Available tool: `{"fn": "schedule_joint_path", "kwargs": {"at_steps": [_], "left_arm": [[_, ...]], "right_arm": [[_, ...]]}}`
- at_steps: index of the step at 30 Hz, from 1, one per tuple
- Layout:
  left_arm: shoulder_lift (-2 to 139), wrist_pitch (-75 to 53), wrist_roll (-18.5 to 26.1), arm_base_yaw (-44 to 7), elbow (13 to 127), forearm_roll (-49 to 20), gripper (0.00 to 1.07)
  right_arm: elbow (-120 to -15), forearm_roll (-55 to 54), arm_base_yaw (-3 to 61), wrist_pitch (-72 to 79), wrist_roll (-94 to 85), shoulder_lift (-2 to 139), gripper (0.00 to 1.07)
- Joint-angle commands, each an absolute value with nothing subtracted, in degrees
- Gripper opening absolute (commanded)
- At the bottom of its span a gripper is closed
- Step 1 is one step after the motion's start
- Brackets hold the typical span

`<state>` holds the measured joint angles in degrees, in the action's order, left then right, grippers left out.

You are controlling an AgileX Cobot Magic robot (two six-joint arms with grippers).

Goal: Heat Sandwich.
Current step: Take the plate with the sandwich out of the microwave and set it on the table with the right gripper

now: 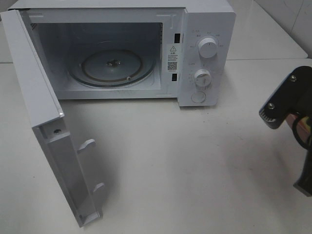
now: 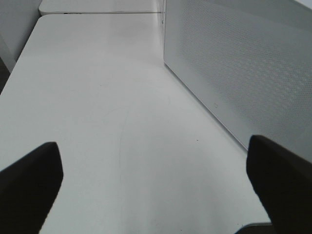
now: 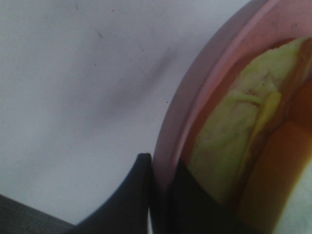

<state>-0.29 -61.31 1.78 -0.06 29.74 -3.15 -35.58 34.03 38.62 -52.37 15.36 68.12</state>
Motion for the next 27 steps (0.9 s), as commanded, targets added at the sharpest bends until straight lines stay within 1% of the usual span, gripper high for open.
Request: {"fn": "schedule_joint_path", "kwargs": {"at_steps": [1,13,17,25,27], "left_arm": [[-1.26,-61.31,1.55,-0.34,29.62,-3.32,0.98],[-1.26,-61.31,1.55,-0.34,29.62,-3.32,0.98],[-1.26,-61.31,1.55,-0.34,29.62,-3.32,0.98],[-1.26,-61.31,1.49,-0.34,29.62,-3.32,0.98],[-1.26,-61.31,1.49,-0.34,29.62,-3.32,0.98]], "right_arm": [[-38.10,37.41,38.79,-52.48,19.54,71.85,0.02],[-43.95,39.94,38.33,-52.02,25.84,83.37,0.01],[-44.69,39.94,36.50,-51.85,28.07,84.97,0.01],[-44.92,40.91,29.79,-51.62,29.62,87.95,0.01],[-44.92,40.97,28.99,-51.45,29.85,88.24,0.01]]}}
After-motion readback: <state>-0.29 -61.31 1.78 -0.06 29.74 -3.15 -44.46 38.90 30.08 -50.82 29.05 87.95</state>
